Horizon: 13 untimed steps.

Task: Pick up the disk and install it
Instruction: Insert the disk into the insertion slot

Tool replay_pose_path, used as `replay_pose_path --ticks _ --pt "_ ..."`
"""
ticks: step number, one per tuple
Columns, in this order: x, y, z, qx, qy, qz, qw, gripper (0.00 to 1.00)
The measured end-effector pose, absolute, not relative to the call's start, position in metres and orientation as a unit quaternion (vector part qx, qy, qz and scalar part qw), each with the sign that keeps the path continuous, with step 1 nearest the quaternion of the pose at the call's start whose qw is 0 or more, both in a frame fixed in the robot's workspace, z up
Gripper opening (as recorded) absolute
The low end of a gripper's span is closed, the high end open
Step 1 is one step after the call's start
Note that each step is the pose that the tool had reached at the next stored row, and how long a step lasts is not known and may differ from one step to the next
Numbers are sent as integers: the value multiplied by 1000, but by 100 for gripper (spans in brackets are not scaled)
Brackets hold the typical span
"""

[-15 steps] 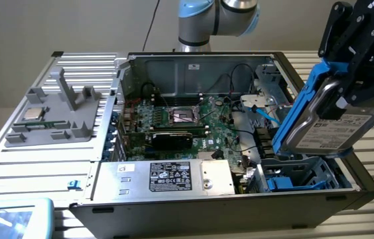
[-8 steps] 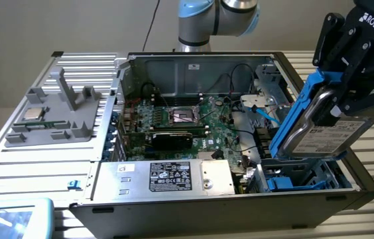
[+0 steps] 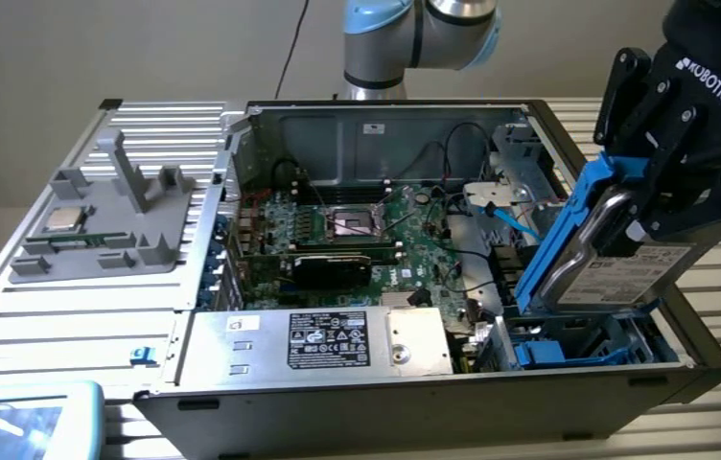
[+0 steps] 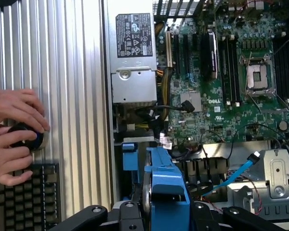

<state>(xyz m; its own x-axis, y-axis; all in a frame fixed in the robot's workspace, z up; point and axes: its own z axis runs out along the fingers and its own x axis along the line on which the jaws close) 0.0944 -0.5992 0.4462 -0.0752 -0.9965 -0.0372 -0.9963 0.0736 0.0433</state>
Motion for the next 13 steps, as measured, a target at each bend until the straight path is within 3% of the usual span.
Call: replay_pose_path --ticks 13 --pt "92 -599 444 685 -728 -26 2 37"
